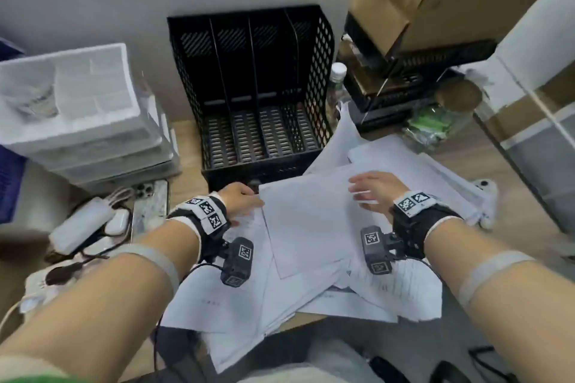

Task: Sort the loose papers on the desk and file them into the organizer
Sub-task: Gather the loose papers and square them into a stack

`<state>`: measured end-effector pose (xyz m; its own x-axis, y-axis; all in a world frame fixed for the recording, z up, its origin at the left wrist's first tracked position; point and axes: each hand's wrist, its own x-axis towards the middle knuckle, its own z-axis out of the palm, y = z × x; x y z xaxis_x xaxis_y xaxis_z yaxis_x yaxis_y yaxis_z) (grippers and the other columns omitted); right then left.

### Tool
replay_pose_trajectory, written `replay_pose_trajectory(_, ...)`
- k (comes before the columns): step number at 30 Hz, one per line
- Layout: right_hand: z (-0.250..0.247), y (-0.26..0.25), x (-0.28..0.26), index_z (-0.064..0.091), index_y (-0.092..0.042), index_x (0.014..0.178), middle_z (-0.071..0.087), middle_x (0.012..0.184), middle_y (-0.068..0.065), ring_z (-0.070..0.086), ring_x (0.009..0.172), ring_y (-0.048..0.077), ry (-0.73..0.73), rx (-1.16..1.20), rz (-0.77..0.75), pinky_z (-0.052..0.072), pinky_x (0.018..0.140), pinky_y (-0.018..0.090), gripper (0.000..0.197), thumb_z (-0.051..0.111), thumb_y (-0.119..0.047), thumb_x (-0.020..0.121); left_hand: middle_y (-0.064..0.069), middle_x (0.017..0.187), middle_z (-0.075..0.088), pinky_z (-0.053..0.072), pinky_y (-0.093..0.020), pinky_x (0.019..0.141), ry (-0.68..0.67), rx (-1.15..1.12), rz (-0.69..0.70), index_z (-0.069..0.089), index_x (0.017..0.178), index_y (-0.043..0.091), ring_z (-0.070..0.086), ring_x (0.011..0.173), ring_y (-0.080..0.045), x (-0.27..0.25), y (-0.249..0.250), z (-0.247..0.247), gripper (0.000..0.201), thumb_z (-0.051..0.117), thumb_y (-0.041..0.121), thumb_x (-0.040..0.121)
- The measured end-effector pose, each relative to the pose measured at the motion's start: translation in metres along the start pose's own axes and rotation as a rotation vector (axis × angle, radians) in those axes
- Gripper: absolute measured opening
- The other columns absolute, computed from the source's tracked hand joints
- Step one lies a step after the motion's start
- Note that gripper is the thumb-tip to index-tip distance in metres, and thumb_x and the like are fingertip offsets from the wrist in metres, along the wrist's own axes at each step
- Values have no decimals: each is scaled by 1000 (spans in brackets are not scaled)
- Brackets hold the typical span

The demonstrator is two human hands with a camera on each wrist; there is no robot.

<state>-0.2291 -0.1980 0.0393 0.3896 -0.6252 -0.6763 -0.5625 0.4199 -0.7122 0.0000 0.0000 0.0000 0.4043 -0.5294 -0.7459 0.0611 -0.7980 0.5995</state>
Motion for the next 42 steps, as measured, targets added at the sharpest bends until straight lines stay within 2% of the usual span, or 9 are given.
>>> replay_pose_trajectory(7,-23,106,18,52,-22,132,48,141,13,50,126,30,87,-665,55,42,92,30,50,64,-16,84,-14,126,62,53,-48,96,187,127,-41,33,131,9,63,115,-35,24,-25,51,82,84,35,73)
replay_pose_trajectory(14,-18,102,38,49,-26,127,47,134,11,53,119,30,28,-914,-31,43,98,35,49,60,-24,80,-13,119,72,58,-46,90,73,-306,-59,66,121,9,70,104,-32,9,-19,73,38,75,14,85)
replay_pose_trajectory(18,-15,80,32,39,-30,136,45,133,10,45,124,28,-179,-981,-300,41,103,38,81,76,-46,65,-14,116,74,61,-39,79,36,-451,-21,63,124,6,73,99,-32,-14,4,68,30,59,4,95)
replay_pose_trajectory(24,-6,34,-2,13,-45,149,15,157,-11,17,146,12,-532,-921,-617,20,121,38,118,79,-68,54,-13,76,76,59,-22,50,120,-683,-26,69,92,-5,75,59,-20,-61,56,35,27,42,-6,93)
replay_pose_trajectory(28,-8,1,-29,20,-43,149,29,154,-15,28,139,1,-698,-884,-658,23,115,25,105,78,-62,64,-6,57,66,52,-13,40,122,-730,27,60,44,6,71,51,-12,-85,74,19,58,33,-5,94)
replay_pose_trajectory(31,-12,-24,-38,65,-20,112,69,110,-1,60,99,10,-505,-792,-753,48,96,33,30,66,-39,89,-13,57,67,62,-24,60,177,-778,58,62,69,-6,71,51,-18,-102,83,8,34,39,-2,94)
replay_pose_trajectory(33,-16,-43,-42,65,0,88,69,86,16,59,78,20,-310,-658,-776,51,81,44,26,57,-25,95,-17,74,71,64,-32,69,130,-801,74,61,90,-2,74,63,-22,-111,82,-4,28,52,24,94)
replay_pose_trajectory(36,-22,-63,-42,65,4,95,70,92,18,65,86,27,-177,-486,-637,52,81,41,27,58,-21,95,-15,109,73,60,-41,85,84,-638,112,65,110,8,73,97,-27,-117,74,-19,76,56,77,78)
replay_pose_trajectory(42,-1,-63,-52,61,-12,121,70,109,3,66,101,19,-193,-250,-533,47,101,37,27,58,-19,96,-7,130,69,51,-44,102,-88,-545,358,61,132,16,67,116,-25,-132,45,-21,49,67,41,90)
